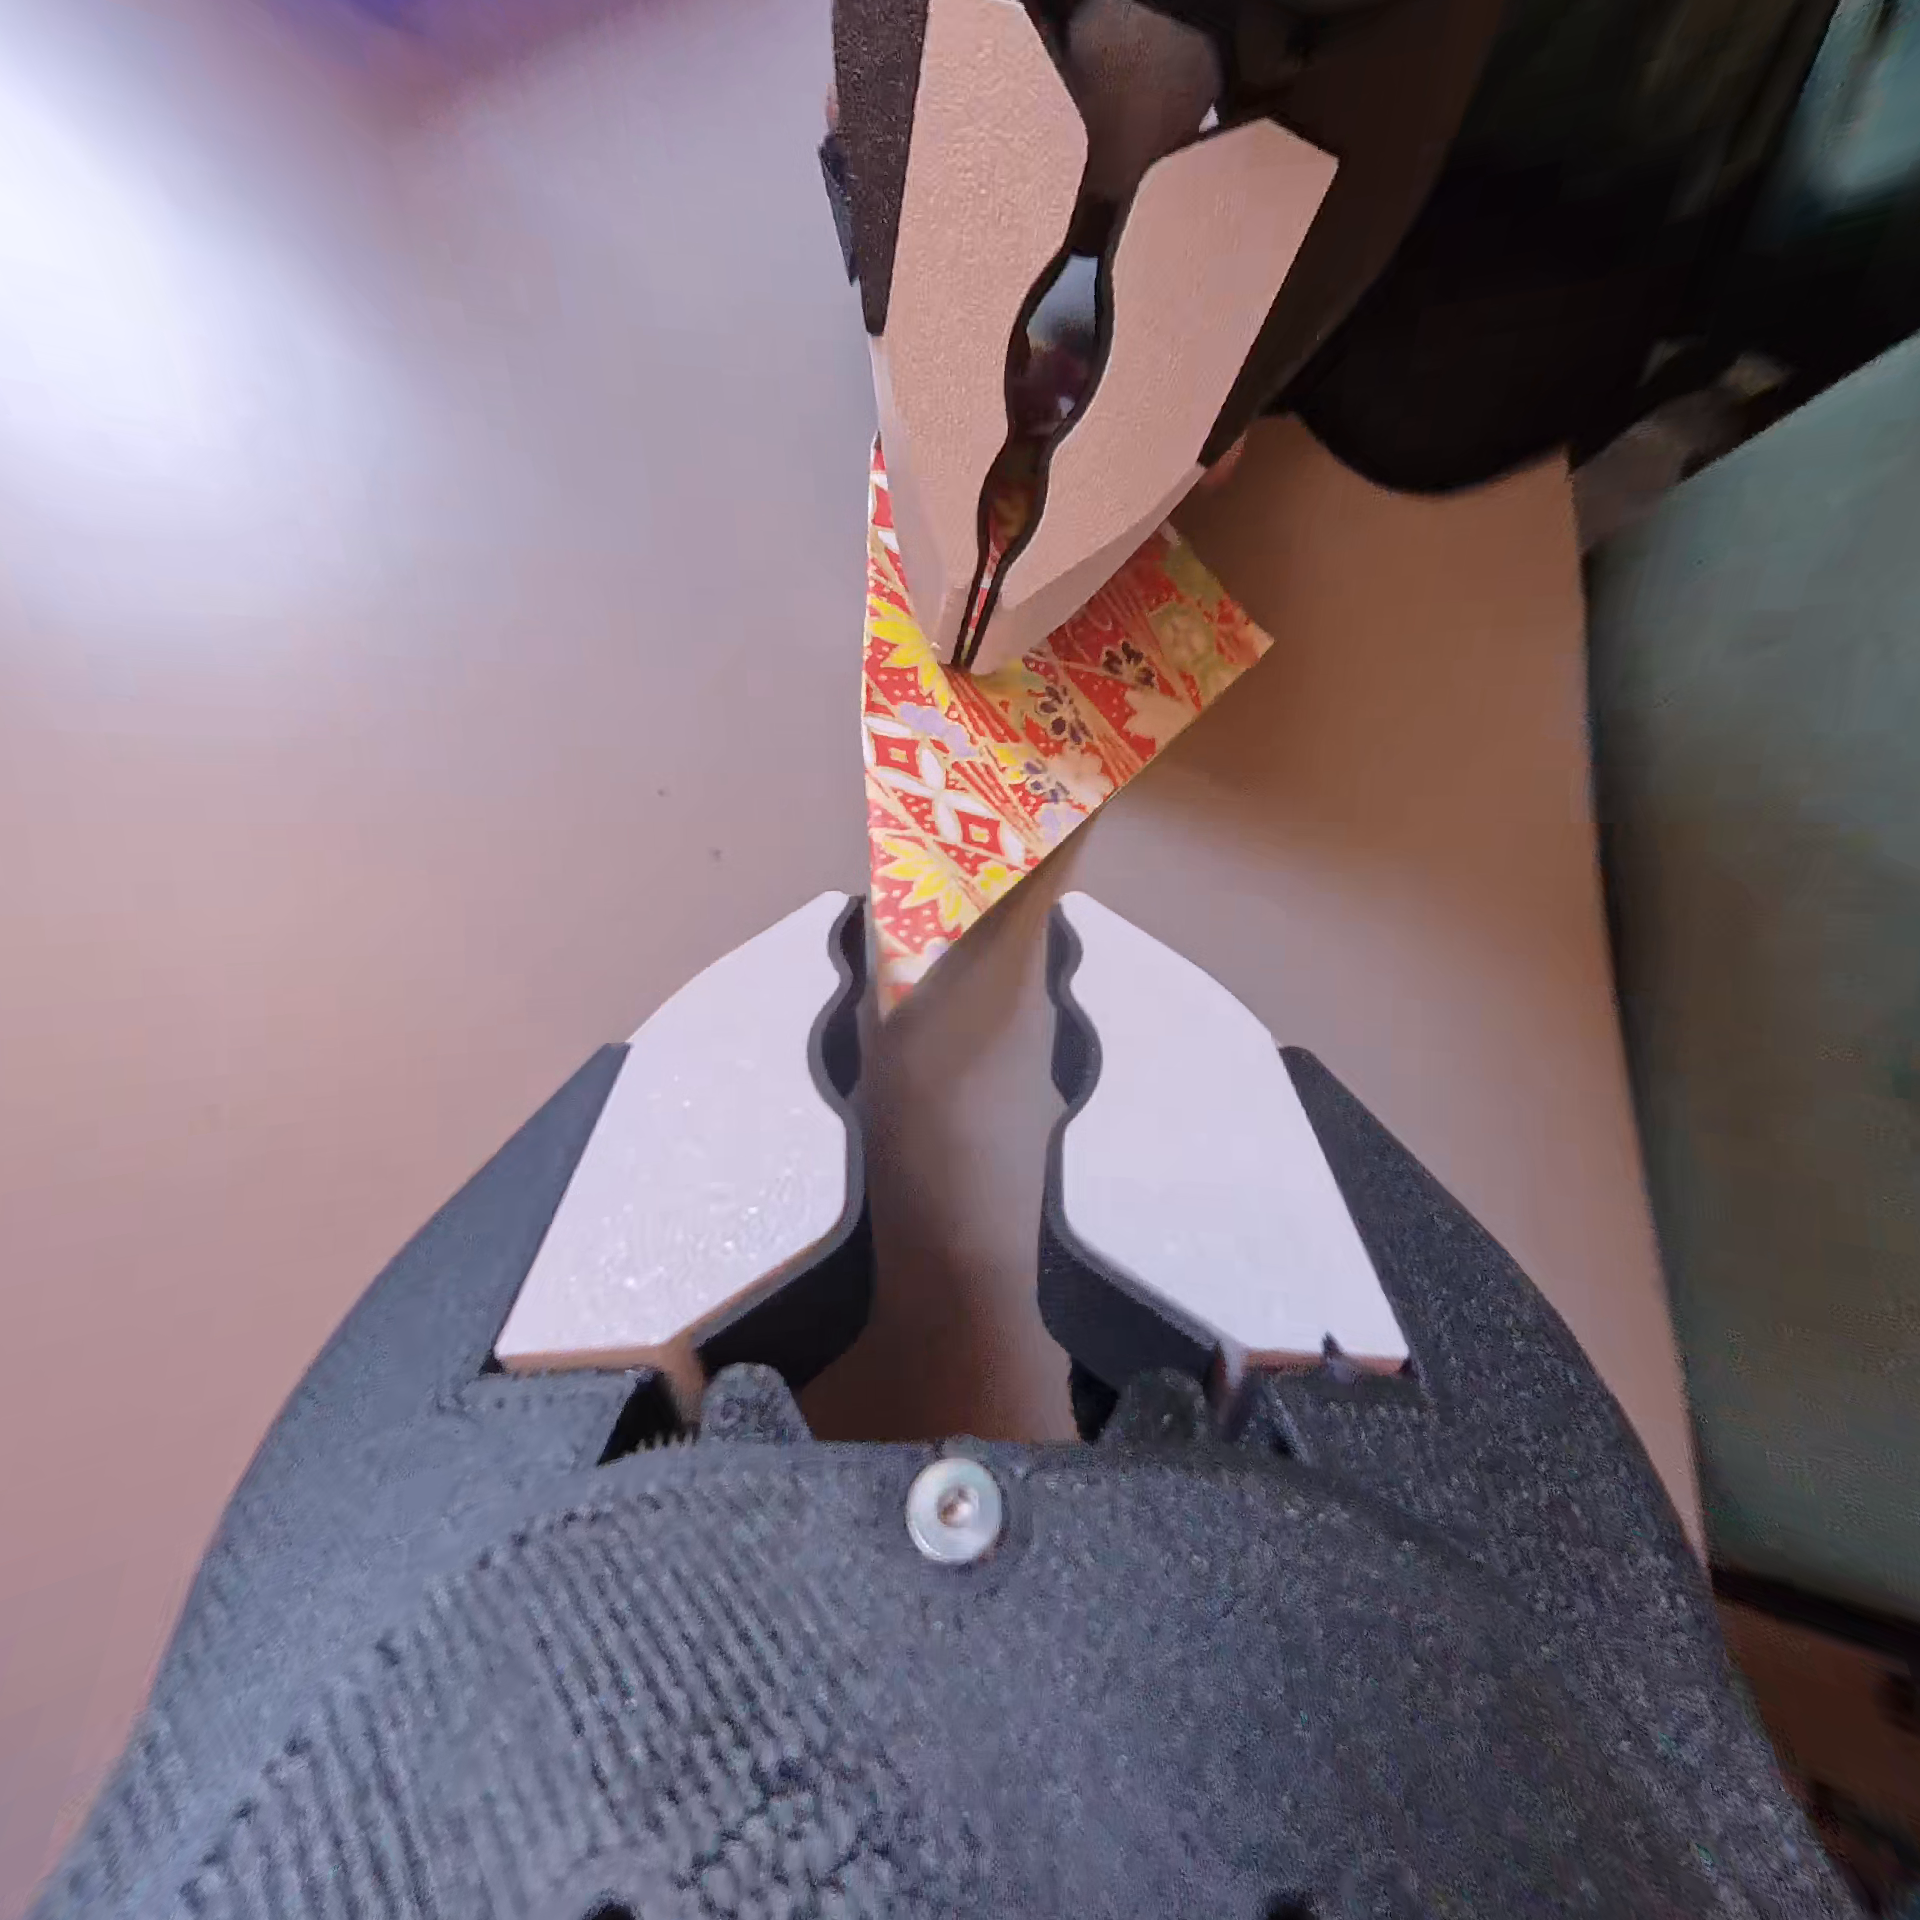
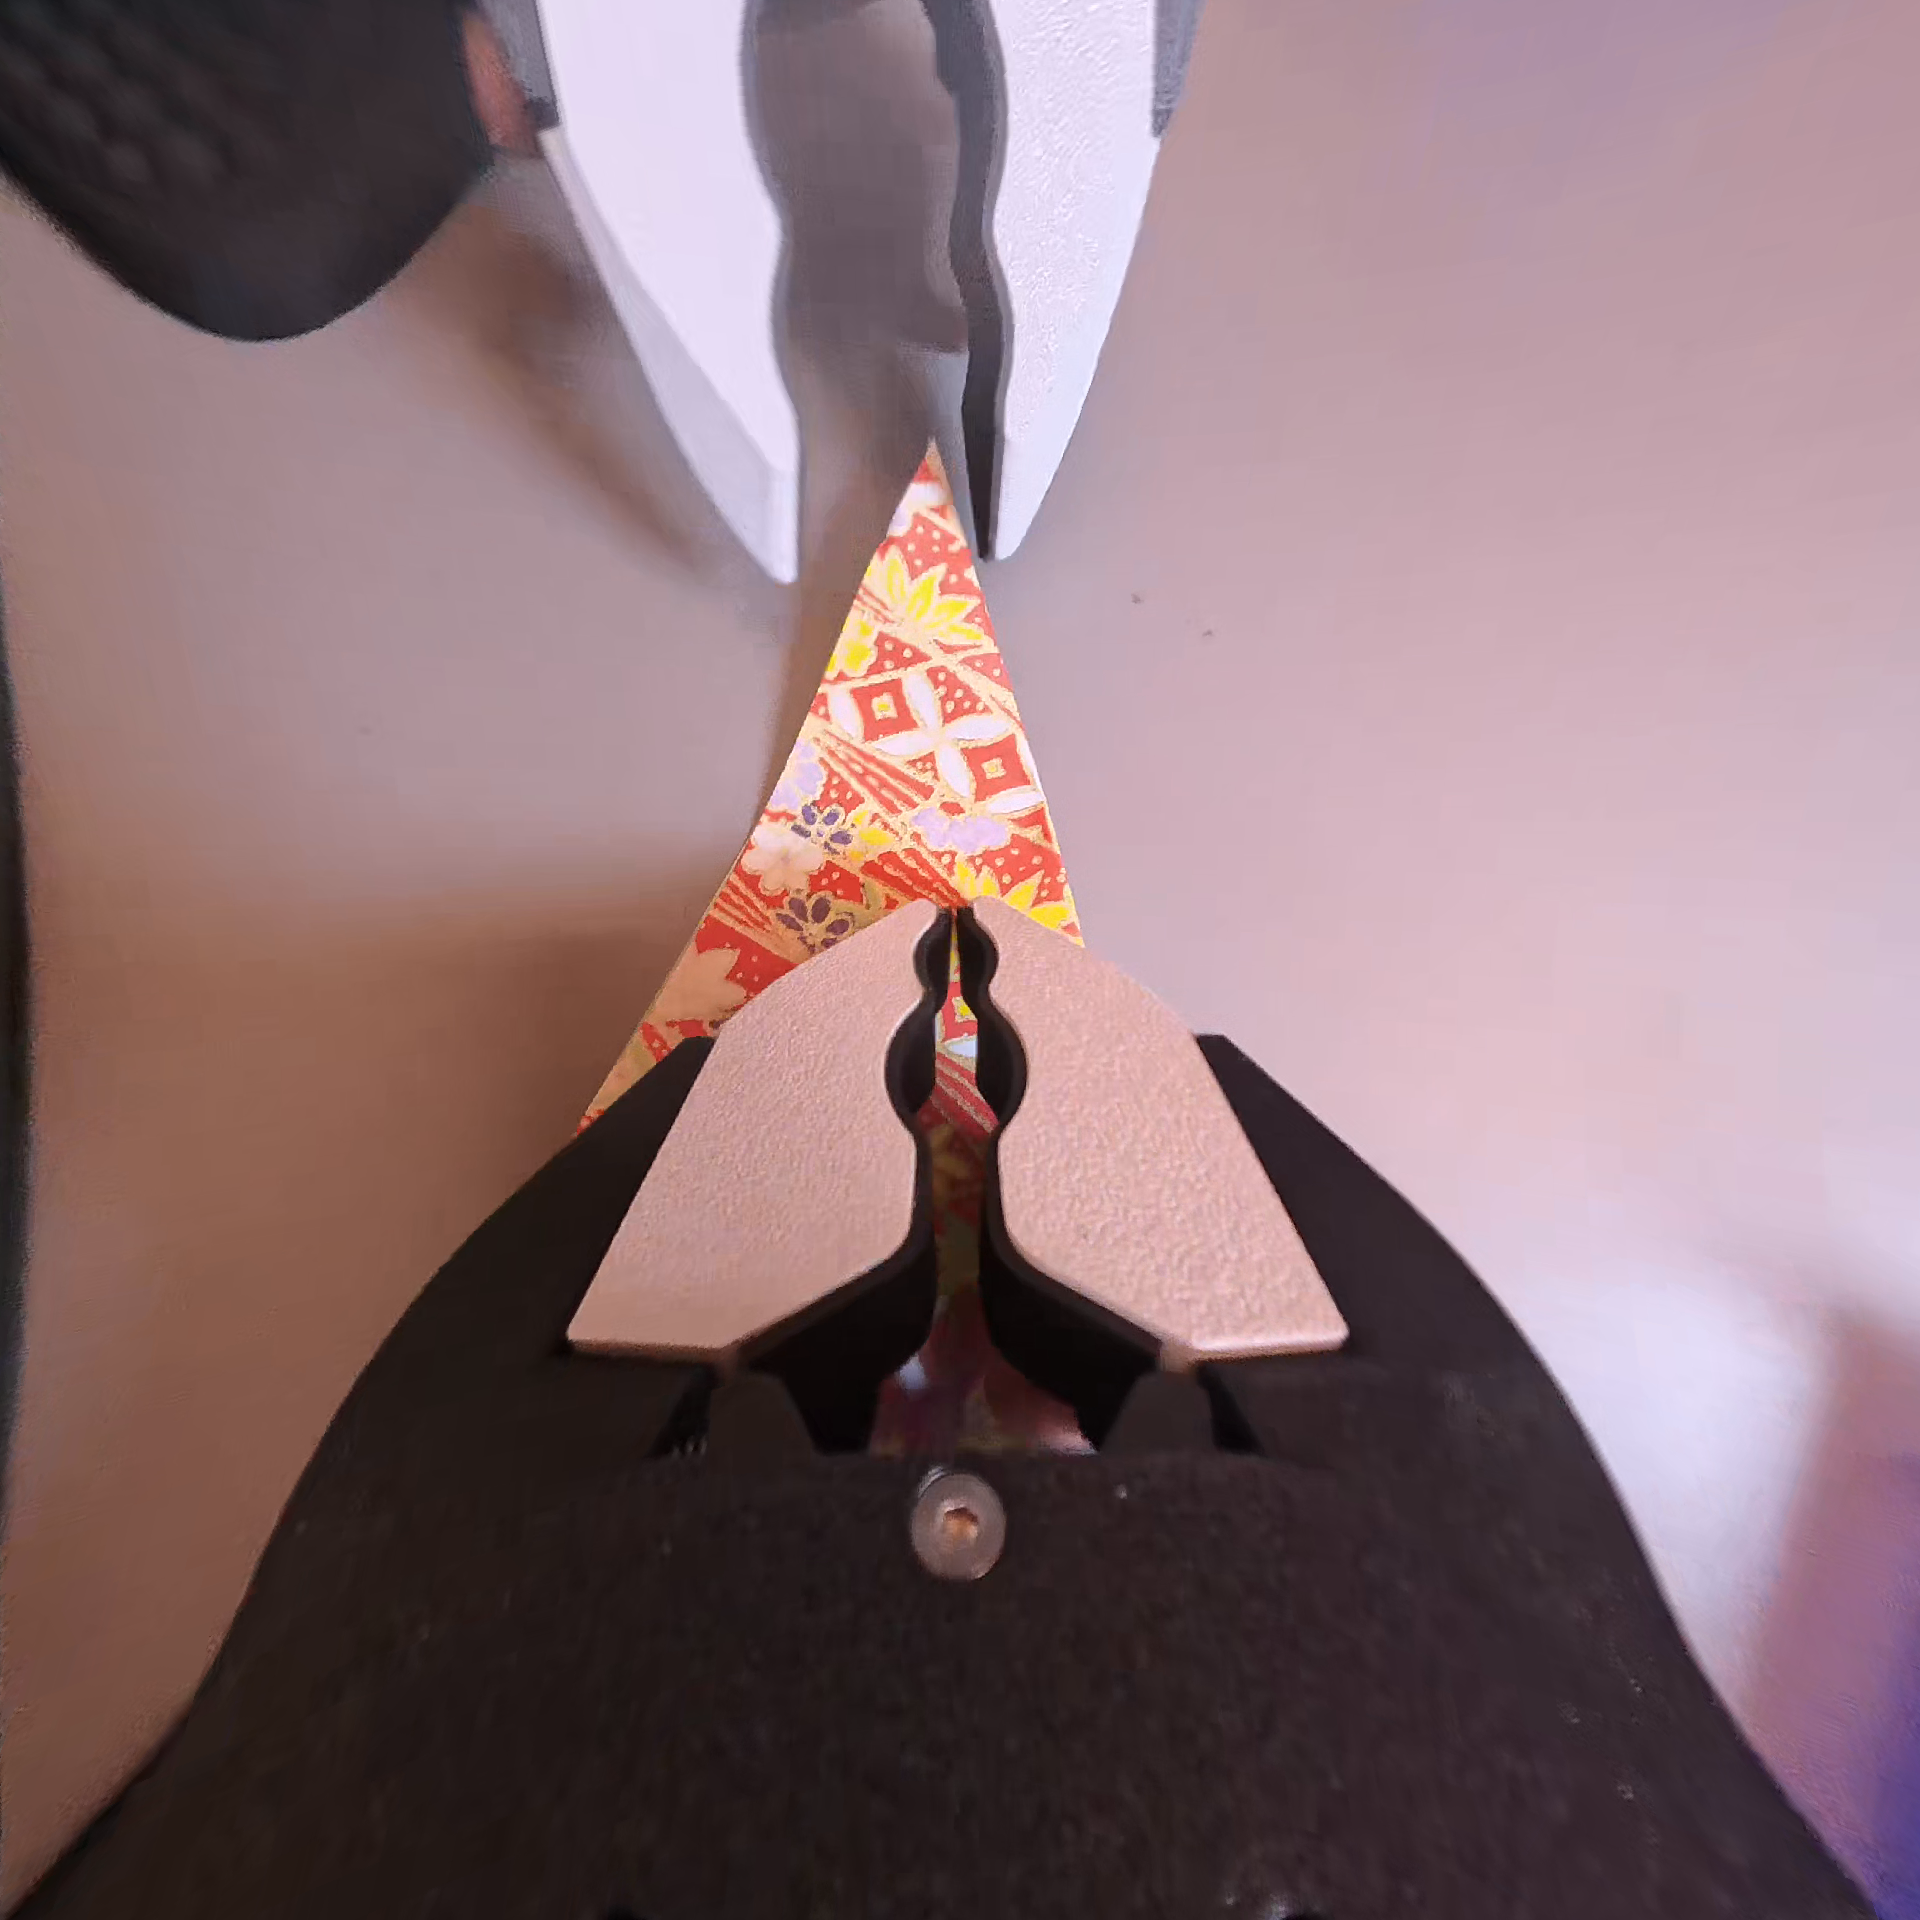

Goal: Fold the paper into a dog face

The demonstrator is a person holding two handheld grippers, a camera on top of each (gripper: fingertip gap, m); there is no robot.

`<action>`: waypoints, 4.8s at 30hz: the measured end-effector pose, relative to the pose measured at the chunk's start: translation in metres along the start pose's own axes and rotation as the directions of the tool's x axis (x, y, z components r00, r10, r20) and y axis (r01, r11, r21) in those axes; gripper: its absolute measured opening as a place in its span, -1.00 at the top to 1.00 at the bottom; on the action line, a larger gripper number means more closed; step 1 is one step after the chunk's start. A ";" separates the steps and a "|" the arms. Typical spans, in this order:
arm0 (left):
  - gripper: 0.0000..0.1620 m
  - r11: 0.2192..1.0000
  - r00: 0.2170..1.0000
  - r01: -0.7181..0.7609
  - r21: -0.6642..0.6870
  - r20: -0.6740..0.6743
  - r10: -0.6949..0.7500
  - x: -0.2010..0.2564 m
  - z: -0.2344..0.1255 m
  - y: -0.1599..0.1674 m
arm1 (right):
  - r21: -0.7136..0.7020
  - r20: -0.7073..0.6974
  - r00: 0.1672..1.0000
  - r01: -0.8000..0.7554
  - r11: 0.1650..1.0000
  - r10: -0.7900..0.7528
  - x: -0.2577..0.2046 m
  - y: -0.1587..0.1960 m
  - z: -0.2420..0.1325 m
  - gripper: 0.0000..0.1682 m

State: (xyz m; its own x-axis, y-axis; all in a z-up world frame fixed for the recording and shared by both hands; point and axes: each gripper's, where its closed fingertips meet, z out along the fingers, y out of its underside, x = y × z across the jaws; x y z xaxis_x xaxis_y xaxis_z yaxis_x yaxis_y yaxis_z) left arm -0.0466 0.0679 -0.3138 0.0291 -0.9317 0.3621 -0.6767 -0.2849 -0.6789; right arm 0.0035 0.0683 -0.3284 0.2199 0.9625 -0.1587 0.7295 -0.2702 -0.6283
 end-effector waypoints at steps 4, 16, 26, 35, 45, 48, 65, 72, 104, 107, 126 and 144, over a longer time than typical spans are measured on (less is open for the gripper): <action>0.59 0.988 0.990 0.139 0.068 -0.033 -0.138 0.004 0.003 -0.007 | 0.017 -0.023 0.999 -0.035 0.999 0.035 0.001 0.000 0.000 1.00; 0.97 0.992 0.988 0.103 0.071 0.110 -0.110 0.002 0.017 -0.020 | 0.018 -0.097 0.993 -0.068 0.998 0.069 0.002 0.000 0.000 1.00; 1.00 0.988 0.951 -0.132 -0.086 0.269 0.150 0.013 0.041 -0.024 | 0.027 -0.097 0.987 -0.129 0.991 0.131 0.002 -0.001 0.001 1.00; 1.00 0.976 0.933 -0.158 -0.150 0.302 0.198 0.012 0.049 -0.020 | 0.036 -0.084 0.987 -0.133 0.990 0.136 0.002 -0.001 0.001 1.00; 1.00 0.969 0.922 -0.176 -0.171 0.316 0.223 0.012 0.050 -0.018 | 0.033 -0.063 0.990 -0.126 0.992 0.128 0.001 -0.001 0.001 0.99; 1.00 0.969 0.918 -0.179 -0.172 0.324 0.227 0.012 0.050 -0.018 | 0.032 -0.057 0.990 -0.128 0.991 0.130 0.001 -0.001 0.000 0.99; 1.00 0.966 0.916 -0.190 -0.176 0.321 0.239 0.013 0.050 -0.018 | 0.071 -0.112 0.994 0.001 0.997 0.007 0.007 -0.012 0.003 1.00; 1.00 0.958 0.909 -0.206 -0.197 0.324 0.262 0.015 0.047 -0.015 | 0.048 -0.129 0.992 0.022 0.999 -0.016 0.005 -0.009 0.006 1.00; 1.00 0.989 0.943 -0.143 -0.038 0.298 0.147 -0.001 0.036 -0.024 | 0.054 -0.088 0.996 0.003 0.999 0.002 0.001 -0.005 0.005 1.00; 1.00 0.969 0.898 -0.220 -0.115 0.363 0.247 -0.008 0.043 -0.025 | 0.057 -0.093 0.996 0.003 0.998 0.002 0.001 -0.005 0.005 1.00; 1.00 0.940 0.882 -0.320 -0.121 0.324 0.342 0.002 0.041 -0.017 | 0.034 -0.063 0.995 0.084 0.996 -0.082 -0.008 -0.004 0.000 0.86; 1.00 0.915 0.893 -0.383 -0.130 0.201 0.402 0.017 0.041 -0.008 | -0.033 -0.001 0.990 0.143 0.989 -0.143 -0.015 0.009 -0.004 0.92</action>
State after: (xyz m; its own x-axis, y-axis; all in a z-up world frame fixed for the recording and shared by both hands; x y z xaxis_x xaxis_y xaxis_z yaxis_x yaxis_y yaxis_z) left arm -0.0108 0.0452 -0.3281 -0.0985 -0.9921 -0.0776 -0.7257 0.1250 -0.6765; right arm 0.0092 0.0510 -0.3291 0.1136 0.9913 -0.0661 0.7742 -0.1300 -0.6195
